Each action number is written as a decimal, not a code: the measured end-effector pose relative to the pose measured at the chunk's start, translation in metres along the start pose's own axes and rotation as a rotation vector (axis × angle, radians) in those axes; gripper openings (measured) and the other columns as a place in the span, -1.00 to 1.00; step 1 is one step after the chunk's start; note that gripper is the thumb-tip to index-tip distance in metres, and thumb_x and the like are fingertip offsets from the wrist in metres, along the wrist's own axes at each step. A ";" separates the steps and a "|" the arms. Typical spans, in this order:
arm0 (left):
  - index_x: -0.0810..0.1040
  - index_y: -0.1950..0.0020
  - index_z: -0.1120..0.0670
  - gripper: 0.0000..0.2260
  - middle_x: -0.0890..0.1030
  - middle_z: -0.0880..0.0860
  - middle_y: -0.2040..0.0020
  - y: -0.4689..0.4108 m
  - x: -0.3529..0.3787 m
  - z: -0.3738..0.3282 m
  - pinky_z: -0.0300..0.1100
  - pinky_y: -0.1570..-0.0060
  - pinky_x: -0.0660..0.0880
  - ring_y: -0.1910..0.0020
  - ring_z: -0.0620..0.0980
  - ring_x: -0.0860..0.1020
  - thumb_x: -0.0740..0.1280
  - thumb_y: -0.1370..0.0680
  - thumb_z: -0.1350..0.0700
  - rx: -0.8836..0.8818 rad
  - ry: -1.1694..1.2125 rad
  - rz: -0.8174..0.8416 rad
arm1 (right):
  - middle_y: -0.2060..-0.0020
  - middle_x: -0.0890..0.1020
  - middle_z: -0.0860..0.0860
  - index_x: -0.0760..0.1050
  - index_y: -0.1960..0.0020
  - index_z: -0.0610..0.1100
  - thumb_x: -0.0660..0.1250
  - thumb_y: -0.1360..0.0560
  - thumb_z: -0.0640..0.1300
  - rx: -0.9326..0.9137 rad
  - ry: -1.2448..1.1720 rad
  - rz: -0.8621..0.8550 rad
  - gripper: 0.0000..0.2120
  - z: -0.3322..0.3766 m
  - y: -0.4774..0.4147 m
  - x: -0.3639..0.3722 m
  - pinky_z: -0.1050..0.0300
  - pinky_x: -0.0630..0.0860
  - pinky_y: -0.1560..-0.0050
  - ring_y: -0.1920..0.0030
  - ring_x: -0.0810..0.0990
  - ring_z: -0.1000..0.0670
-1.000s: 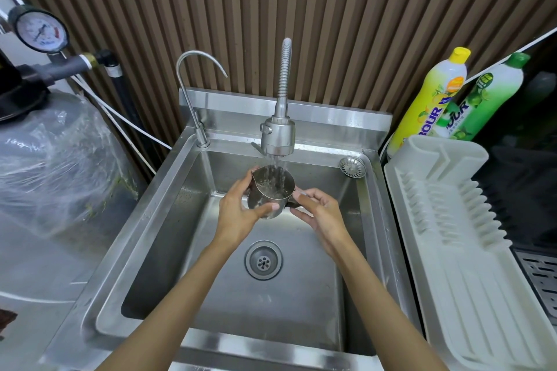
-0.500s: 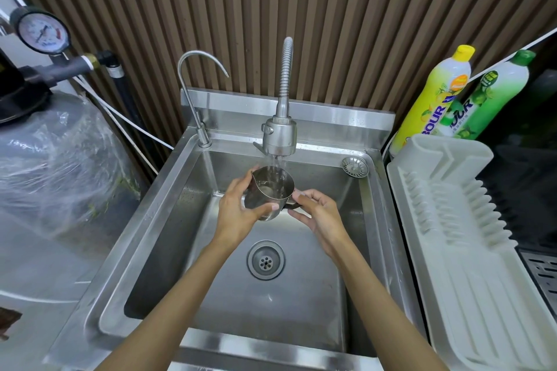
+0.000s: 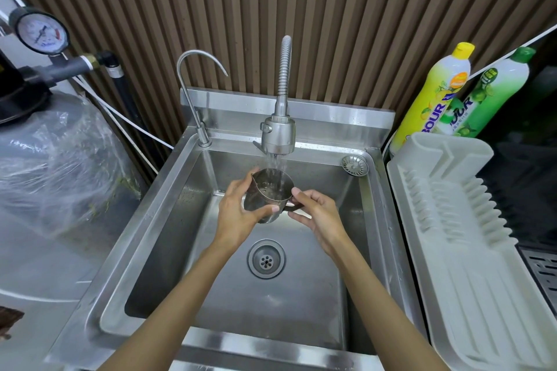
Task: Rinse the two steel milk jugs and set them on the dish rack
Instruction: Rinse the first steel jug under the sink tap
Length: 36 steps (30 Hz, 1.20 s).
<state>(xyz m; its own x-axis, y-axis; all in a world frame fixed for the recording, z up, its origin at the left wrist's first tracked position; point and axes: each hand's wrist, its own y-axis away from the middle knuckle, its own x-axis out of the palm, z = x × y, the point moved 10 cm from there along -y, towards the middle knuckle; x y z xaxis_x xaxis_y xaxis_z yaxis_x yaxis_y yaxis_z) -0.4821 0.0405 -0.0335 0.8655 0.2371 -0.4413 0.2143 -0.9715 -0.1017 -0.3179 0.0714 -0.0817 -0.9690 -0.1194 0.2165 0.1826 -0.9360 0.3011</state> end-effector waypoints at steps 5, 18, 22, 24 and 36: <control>0.39 -0.36 -0.09 -0.25 0.49 0.02 -0.12 0.003 0.002 0.001 -0.49 -0.06 0.29 -0.11 -0.11 0.47 0.48 -0.19 -0.09 -0.011 0.004 -0.001 | 0.23 0.56 -0.07 0.50 0.26 -0.18 0.37 -0.45 -0.10 0.013 0.018 0.003 -0.81 0.000 0.001 -0.001 0.00 0.58 -0.10 0.04 0.56 -0.08; 0.40 -0.35 -0.09 -0.33 0.51 0.02 -0.10 0.009 0.002 0.006 -0.35 -0.08 0.37 -0.09 -0.09 0.50 0.54 -0.28 0.00 -0.044 -0.027 -0.016 | 0.27 0.59 -0.05 0.48 0.30 -0.16 0.39 -0.43 -0.02 0.046 0.237 -0.052 -0.74 0.009 0.002 -0.005 0.06 0.63 0.03 0.15 0.59 0.04; 0.46 -0.31 -0.03 -0.40 0.55 -0.06 -0.07 0.009 0.005 0.009 -0.70 0.16 0.30 -0.01 -0.14 0.53 0.53 -0.29 0.04 -0.088 -0.001 -0.002 | 0.34 0.57 0.00 0.46 0.34 -0.18 0.43 -0.40 -0.04 0.022 0.391 -0.121 -0.73 0.026 0.000 -0.009 0.17 0.63 0.23 0.28 0.56 0.11; 0.48 -0.28 -0.02 -0.44 0.60 -0.05 -0.09 0.007 0.008 0.011 -0.71 0.16 0.32 -0.03 -0.11 0.57 0.53 -0.31 0.04 -0.104 0.020 0.015 | 0.32 0.58 -0.02 0.45 0.37 -0.17 0.43 -0.39 -0.05 -0.006 0.444 -0.157 -0.72 0.033 -0.001 -0.010 0.18 0.62 0.26 0.29 0.55 0.09; 0.47 -0.29 0.01 -0.44 0.62 0.05 -0.17 0.002 0.021 0.016 -0.26 -0.11 0.41 -0.17 -0.04 0.57 0.52 -0.32 0.08 -0.155 0.119 0.082 | 0.28 0.61 -0.13 0.42 0.40 -0.16 0.47 -0.34 -0.05 -0.034 0.476 -0.255 -0.70 0.040 -0.003 -0.019 -0.07 0.63 0.01 0.26 0.58 -0.05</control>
<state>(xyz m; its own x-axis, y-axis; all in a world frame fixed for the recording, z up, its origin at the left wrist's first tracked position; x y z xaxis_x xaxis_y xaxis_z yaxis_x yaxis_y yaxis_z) -0.4705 0.0433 -0.0575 0.9284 0.1657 -0.3327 0.2005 -0.9770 0.0729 -0.2936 0.0893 -0.0499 -0.9515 -0.0165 -0.3071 -0.0663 -0.9641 0.2572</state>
